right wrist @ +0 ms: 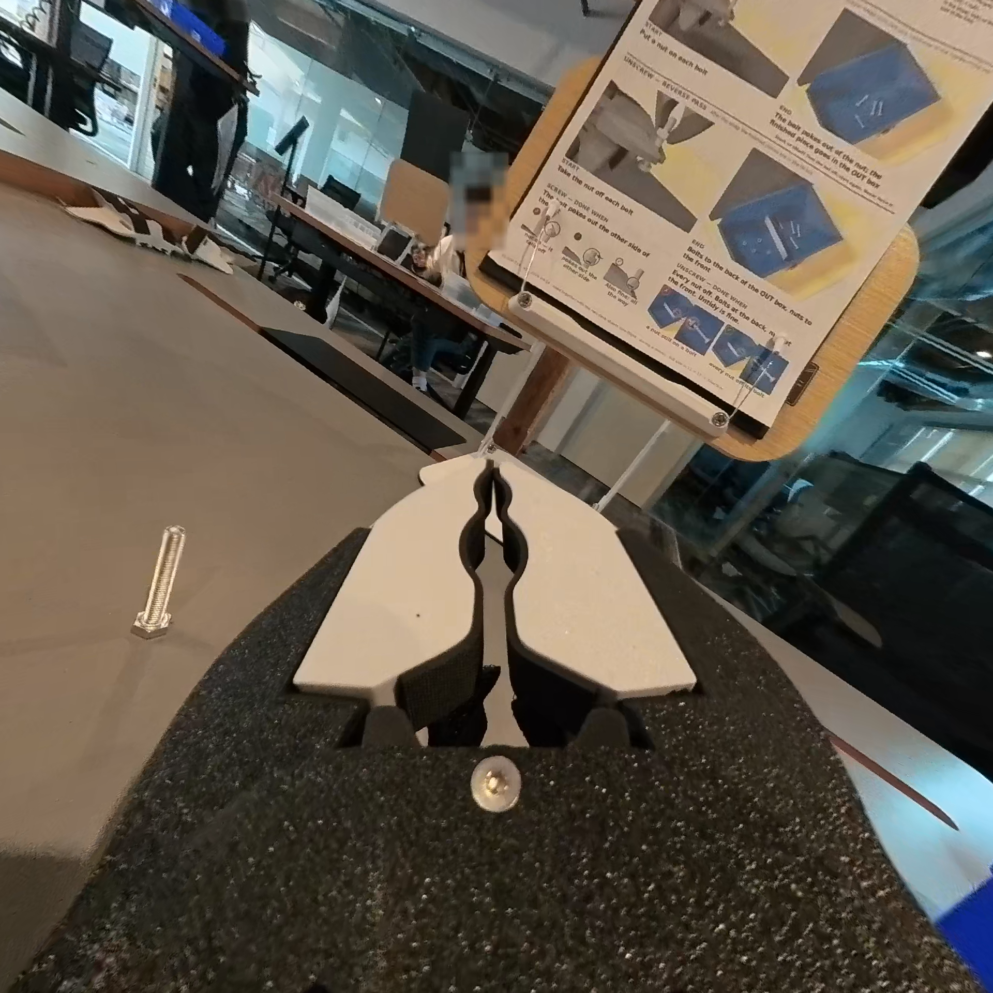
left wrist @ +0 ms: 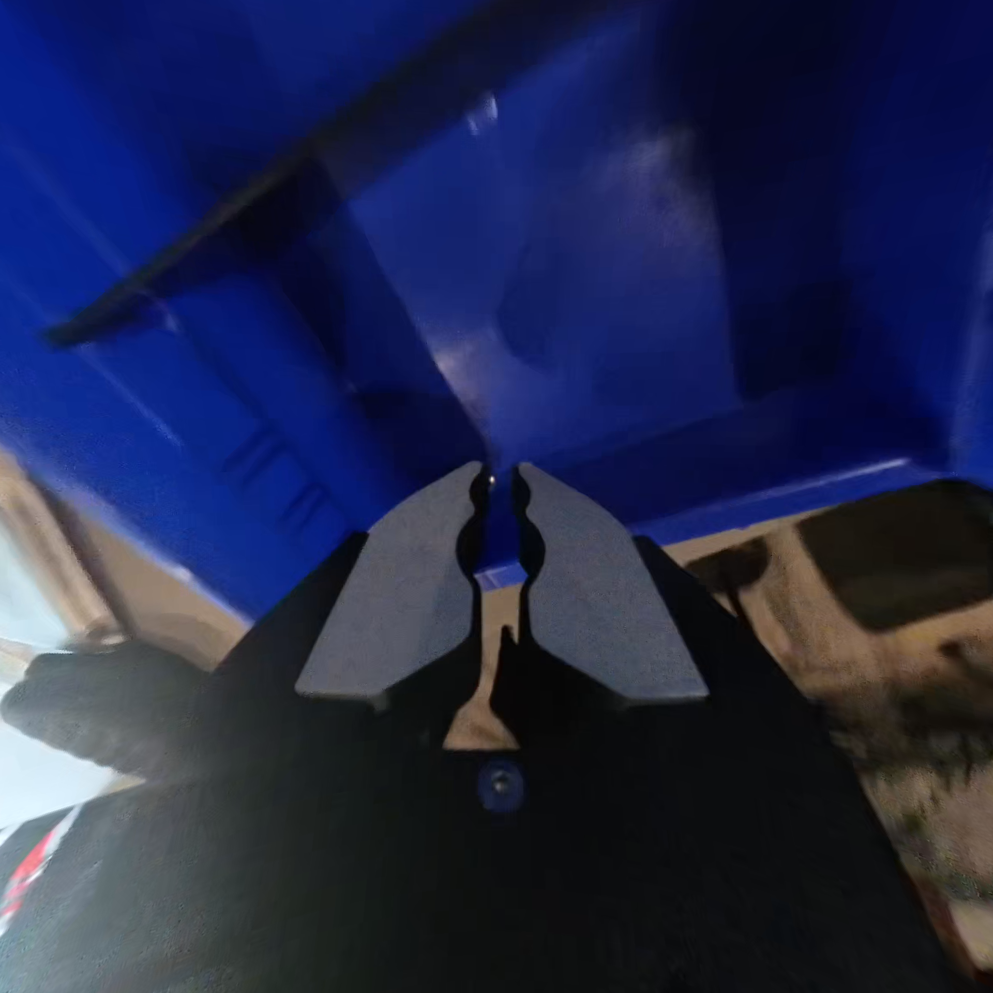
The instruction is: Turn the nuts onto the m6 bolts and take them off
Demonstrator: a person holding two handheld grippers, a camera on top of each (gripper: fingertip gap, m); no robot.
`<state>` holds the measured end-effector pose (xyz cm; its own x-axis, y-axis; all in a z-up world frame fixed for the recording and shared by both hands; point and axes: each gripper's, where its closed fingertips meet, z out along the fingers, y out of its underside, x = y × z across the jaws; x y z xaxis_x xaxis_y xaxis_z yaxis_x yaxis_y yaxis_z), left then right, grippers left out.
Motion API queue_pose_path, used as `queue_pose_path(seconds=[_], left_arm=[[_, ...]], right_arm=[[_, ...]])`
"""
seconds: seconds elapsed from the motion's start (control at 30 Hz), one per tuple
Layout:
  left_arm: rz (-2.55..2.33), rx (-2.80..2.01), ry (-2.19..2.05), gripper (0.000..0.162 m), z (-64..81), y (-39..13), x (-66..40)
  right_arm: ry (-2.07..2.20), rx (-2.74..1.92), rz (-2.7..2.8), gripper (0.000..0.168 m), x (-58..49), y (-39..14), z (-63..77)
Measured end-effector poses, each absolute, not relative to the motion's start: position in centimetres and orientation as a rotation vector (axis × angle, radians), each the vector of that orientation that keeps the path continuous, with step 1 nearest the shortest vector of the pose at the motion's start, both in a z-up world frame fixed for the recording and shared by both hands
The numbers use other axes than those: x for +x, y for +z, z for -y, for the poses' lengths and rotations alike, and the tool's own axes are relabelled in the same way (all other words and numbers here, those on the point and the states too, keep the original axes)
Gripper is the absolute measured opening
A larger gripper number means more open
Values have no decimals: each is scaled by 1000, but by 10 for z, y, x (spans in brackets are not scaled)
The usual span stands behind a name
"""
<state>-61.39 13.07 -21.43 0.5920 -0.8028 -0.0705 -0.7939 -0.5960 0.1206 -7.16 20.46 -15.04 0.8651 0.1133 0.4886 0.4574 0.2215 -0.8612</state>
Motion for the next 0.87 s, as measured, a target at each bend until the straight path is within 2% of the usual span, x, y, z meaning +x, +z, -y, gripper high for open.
queue_pose_path(seconds=[0.13, 0.4, 0.53, 0.87], left_arm=[[1229, 2578, -169, 21, -117, -232, -629], [1033, 2558, -257, 20, -116, -245, -637], [938, 2544, -286, 30, -113, -252, -642], [831, 2587, -277, 21, -119, -258, -641]], right_arm=[[-220, -1336, 504, 0, -71, -149, -203], [-192, -1323, 525, 0, -78, -148, -203], [-189, -1319, 520, 0, -77, -147, -202], [-191, -1315, 520, 0, -78, -147, -201]])
